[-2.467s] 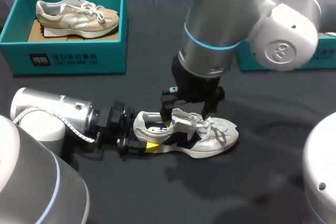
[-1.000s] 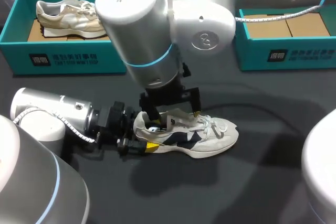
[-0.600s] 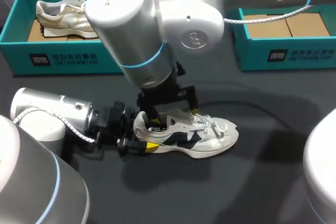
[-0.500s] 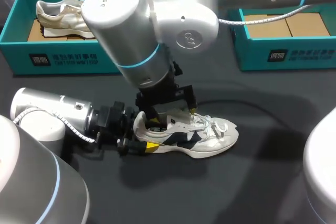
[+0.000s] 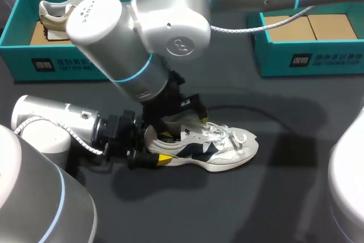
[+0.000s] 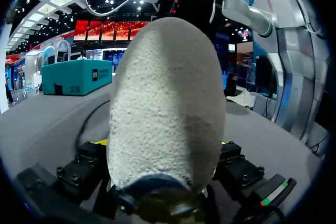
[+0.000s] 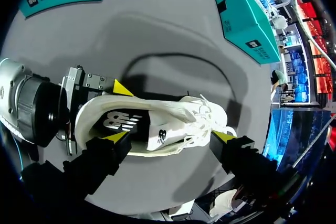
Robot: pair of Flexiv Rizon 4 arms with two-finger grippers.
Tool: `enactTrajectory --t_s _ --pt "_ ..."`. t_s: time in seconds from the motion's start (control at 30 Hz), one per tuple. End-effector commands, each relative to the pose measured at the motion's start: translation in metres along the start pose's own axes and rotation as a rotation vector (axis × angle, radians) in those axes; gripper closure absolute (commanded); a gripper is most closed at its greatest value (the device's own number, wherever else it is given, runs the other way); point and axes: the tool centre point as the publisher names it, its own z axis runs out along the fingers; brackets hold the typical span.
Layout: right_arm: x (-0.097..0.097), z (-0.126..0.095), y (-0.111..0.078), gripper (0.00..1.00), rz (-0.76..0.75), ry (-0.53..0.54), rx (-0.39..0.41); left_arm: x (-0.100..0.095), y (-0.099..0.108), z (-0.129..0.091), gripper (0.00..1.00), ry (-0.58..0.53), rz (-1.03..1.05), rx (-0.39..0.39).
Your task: Take the shoe out of the shoebox, open the shoe tongue, remove and reinsert the insole, then place the shoe into the shoebox
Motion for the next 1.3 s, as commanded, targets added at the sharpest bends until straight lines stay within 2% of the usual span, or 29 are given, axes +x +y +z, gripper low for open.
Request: enactTrajectory --t_s 0.03,0.83,1.17,1.2,1.27,1.3 --pt "0.007 0.003 -0.005 0.0 0.235 -0.087 -0.012 0.002 0.001 0.001 1.0 -0.001 0.0 0.0" --pt "-0.004 0.03 -0.004 0.0 0.294 -0.145 -0.04 0.002 0.001 0.001 1.0 -0.001 0.0 0.0" --pt "-0.016 0.03 -0.007 0.0 0.336 -0.153 -0.045 0.002 0.001 0.001 1.0 -0.001 0.0 0.0" --pt "-0.017 0.03 -0.007 0.03 0.339 -0.153 -0.047 0.002 0.001 0.001 1.0 -0.001 0.0 0.0" --pt "-0.021 0.03 -0.007 0.16 0.349 -0.156 -0.046 0.002 0.001 0.001 1.0 -0.001 0.0 0.0" --pt "-0.023 0.03 -0.007 0.18 0.353 -0.156 -0.046 0.002 0.001 0.001 1.0 -0.001 0.0 0.0"
